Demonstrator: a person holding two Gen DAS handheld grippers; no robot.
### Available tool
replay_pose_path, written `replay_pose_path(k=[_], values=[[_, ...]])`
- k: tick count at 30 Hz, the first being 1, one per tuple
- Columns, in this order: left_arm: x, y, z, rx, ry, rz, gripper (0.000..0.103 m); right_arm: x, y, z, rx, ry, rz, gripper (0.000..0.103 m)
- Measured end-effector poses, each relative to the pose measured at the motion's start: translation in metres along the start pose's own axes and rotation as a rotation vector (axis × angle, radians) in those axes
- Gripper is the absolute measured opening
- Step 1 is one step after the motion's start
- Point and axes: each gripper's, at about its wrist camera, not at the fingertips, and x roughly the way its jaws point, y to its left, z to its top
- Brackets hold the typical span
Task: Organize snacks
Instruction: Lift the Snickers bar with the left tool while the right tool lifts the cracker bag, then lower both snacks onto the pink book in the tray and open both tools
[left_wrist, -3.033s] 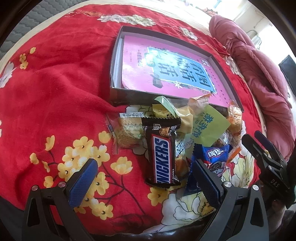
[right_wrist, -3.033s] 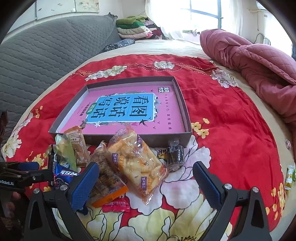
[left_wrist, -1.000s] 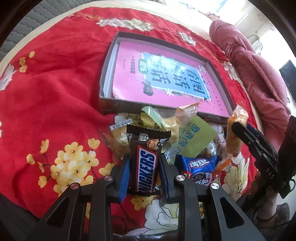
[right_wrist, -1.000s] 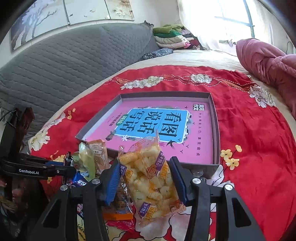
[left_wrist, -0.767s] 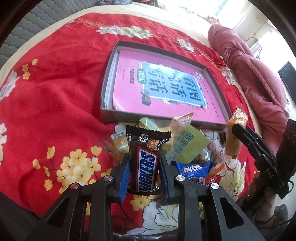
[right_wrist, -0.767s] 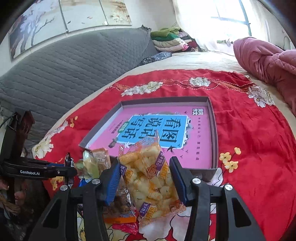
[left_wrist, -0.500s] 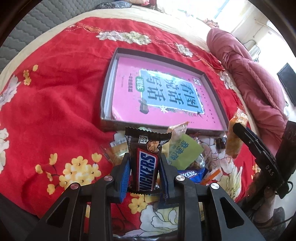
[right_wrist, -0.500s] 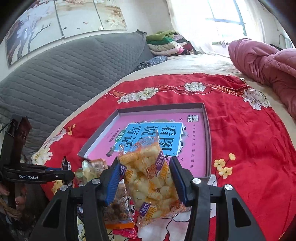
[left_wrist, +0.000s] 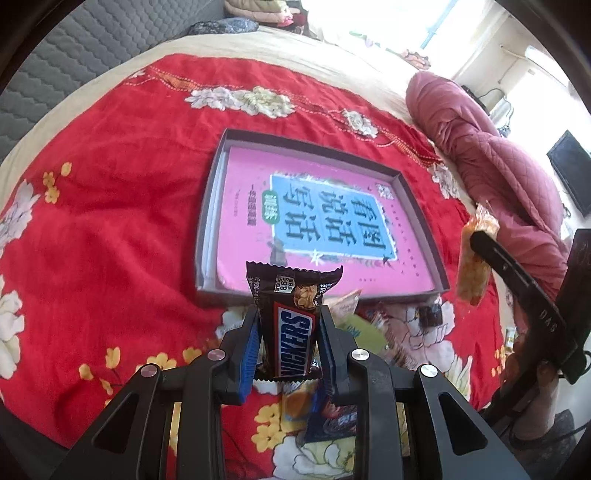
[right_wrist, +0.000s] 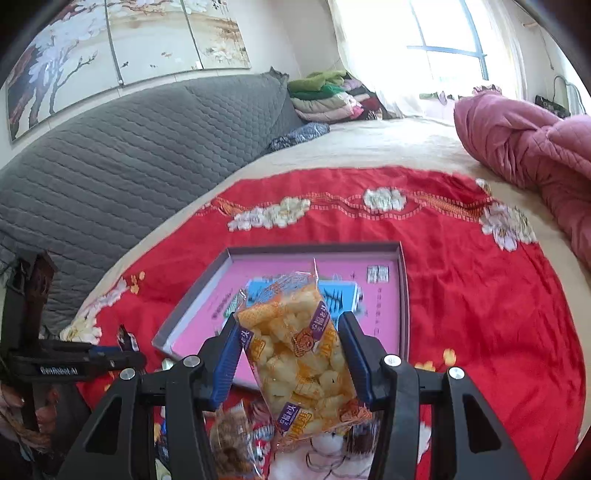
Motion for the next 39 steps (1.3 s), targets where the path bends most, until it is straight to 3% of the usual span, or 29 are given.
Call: replay_pose_path(k=[19,27,39], values=[[-0.008,-0.014,0.04,0.0,-0.066,0.009,0.03,-0.004,-0.011,0.035,0.058,-0.033,0.007,0.052],[0.016,-0.007,0.052,-0.021,-0.034,0.033,0.03,0.025,-0.024,0.028,0.117,0.024,0.018,0.052],[0.06,-0.002,0.058,-0.031,0.033,0.067,0.03,0.072,-0.026,0.005,0.138,0.109,-0.036,0.051]])
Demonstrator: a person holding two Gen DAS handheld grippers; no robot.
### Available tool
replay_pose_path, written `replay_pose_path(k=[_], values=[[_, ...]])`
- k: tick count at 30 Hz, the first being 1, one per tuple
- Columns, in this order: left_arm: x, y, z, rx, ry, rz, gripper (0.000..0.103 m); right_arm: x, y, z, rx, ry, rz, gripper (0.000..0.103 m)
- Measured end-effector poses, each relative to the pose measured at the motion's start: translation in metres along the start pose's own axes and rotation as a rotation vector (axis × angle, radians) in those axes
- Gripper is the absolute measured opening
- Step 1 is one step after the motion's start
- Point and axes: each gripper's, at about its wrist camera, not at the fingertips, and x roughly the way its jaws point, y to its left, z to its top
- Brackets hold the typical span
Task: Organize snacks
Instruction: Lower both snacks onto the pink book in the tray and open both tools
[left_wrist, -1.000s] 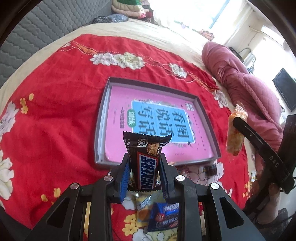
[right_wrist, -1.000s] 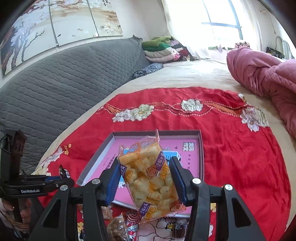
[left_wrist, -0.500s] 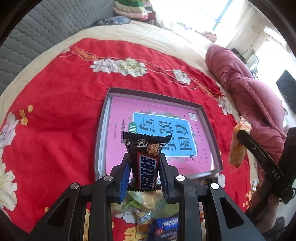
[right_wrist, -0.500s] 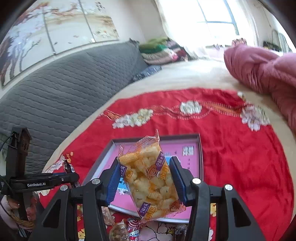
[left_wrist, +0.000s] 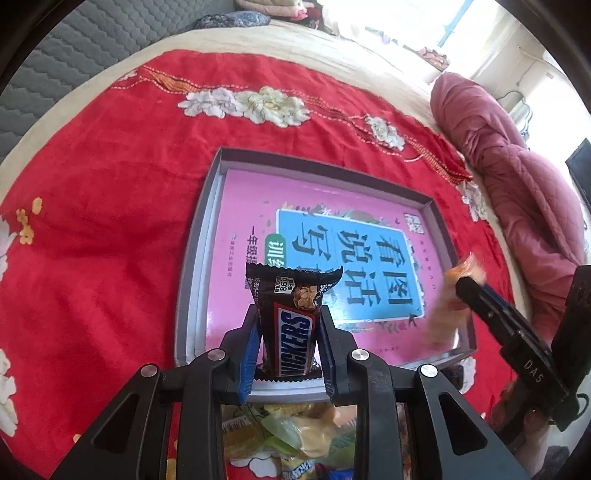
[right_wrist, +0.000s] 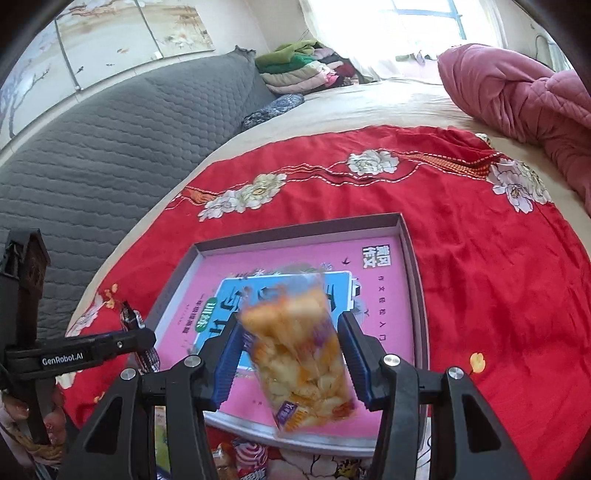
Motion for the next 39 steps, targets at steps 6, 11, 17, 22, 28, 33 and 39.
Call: replay_pose_path(k=[6,11,17,22,28,33,39], values=[[0.015,-0.001,-0.004,0.009,0.023,0.015,0.03,0.011,0.004,0.0,-0.026,0.017,-0.063,0.048],[0.018,-0.001,-0.005,0.012,0.026,0.03,0.03,0.017,0.005,-0.004,-0.041,0.035,-0.086,0.048],[0.022,0.0,-0.004,0.024,0.028,0.042,0.03,0.029,0.024,-0.004,-0.118,0.027,-0.147,0.048],[0.024,-0.001,-0.005,0.038,0.031,0.049,0.03,0.044,0.025,-0.012,-0.178,0.054,-0.241,0.05],[0.024,-0.002,-0.005,0.042,0.037,0.05,0.03,0.041,0.015,-0.012,-0.138,0.095,-0.219,0.05],[0.029,0.001,-0.005,0.037,0.047,0.061,0.032,0.035,0.006,-0.012,-0.11,0.135,-0.22,0.05],[0.032,0.003,-0.008,0.035,0.052,0.07,0.036,0.03,0.004,-0.015,-0.105,0.162,-0.212,0.05]])
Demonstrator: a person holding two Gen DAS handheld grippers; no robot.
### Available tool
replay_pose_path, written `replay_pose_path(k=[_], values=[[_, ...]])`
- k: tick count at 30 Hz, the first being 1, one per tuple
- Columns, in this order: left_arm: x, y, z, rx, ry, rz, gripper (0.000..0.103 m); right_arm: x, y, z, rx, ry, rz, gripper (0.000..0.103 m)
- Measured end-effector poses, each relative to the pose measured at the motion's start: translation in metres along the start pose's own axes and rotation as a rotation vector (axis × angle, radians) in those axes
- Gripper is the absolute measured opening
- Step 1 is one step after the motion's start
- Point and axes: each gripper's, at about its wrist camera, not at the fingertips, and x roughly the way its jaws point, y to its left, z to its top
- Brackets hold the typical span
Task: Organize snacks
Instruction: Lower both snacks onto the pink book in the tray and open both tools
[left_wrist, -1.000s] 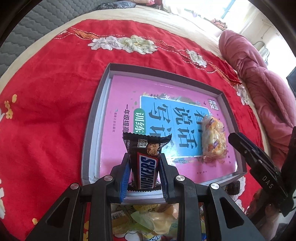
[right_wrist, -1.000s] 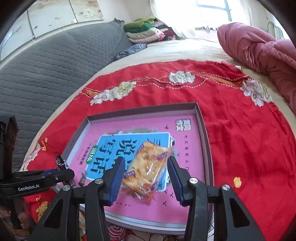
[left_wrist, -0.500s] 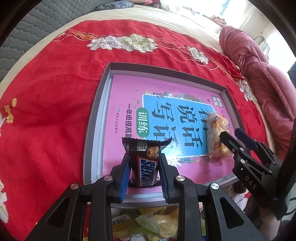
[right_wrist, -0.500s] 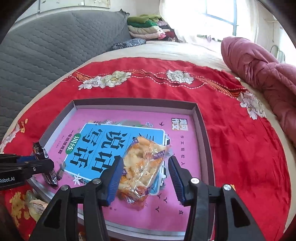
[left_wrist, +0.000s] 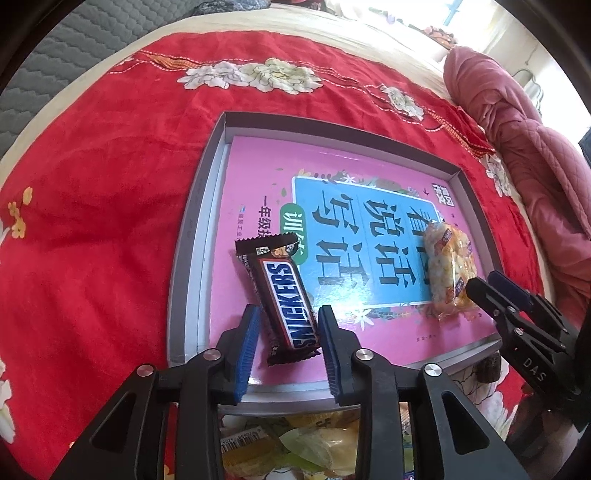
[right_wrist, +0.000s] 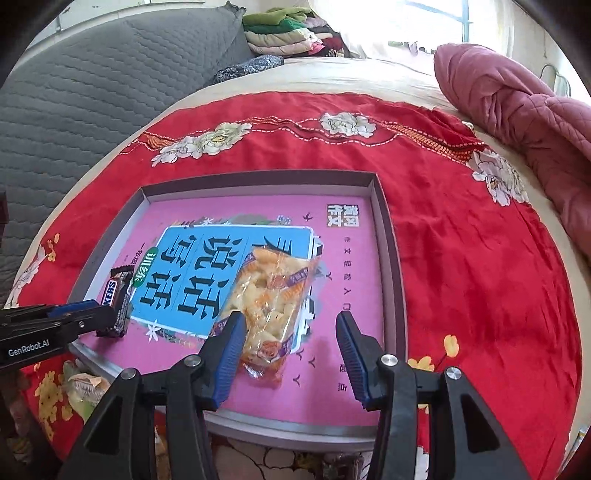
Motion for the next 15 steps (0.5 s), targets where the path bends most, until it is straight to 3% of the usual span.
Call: replay_pose_path(k=[15], values=[[-0.026,-0.002,-0.002,0.0,-0.04,-0.013,0.056,-0.007,-0.014,-0.004,0.032,0.042,-0.014,0.05]])
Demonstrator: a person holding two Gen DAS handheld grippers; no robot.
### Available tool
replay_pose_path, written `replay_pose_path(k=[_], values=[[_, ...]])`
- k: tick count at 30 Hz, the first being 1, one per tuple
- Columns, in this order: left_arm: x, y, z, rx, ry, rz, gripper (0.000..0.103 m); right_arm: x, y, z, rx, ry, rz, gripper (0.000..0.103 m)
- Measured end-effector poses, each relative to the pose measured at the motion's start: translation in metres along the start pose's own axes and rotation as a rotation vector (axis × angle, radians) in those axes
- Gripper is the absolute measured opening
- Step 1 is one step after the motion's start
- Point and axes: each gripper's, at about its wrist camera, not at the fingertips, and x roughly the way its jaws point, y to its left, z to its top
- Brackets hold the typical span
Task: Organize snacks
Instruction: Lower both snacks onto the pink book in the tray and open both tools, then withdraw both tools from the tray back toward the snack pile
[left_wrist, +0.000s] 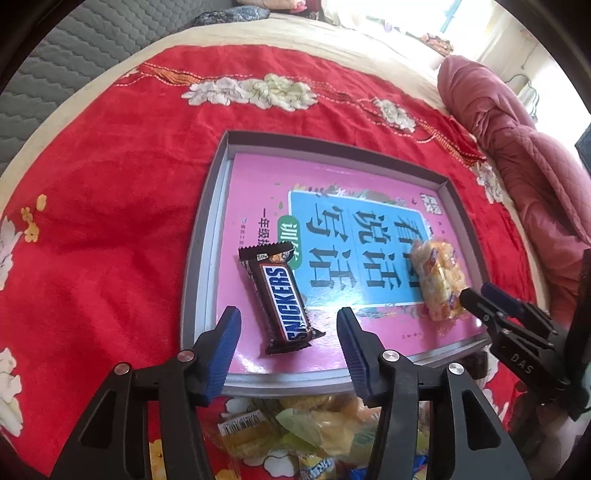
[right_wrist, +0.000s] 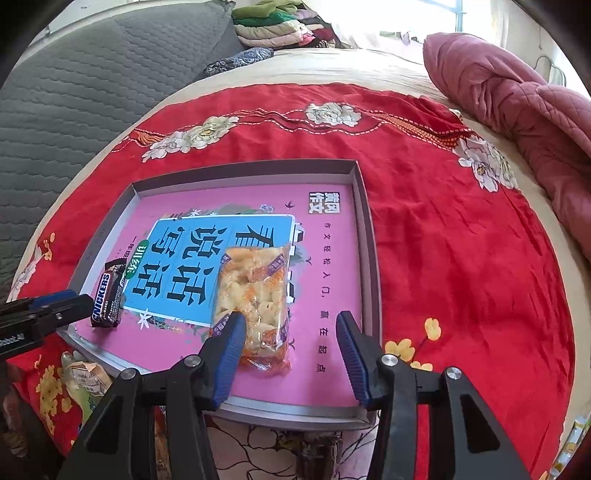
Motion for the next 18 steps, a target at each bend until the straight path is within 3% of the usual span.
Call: replay_pose_path(k=[11,18], values=[[-0.029,-0.003,-0.001,0.009,-0.043,0.002,0.06,-0.001,-0.008,-0.001,0.035,0.012,0.03,0.052],[-0.045,-0.006,-0.003,0.009,-0.062,-0.007,0.062,-0.017,-0.007,0.002,0.032,-0.04,0.034,0.052]])
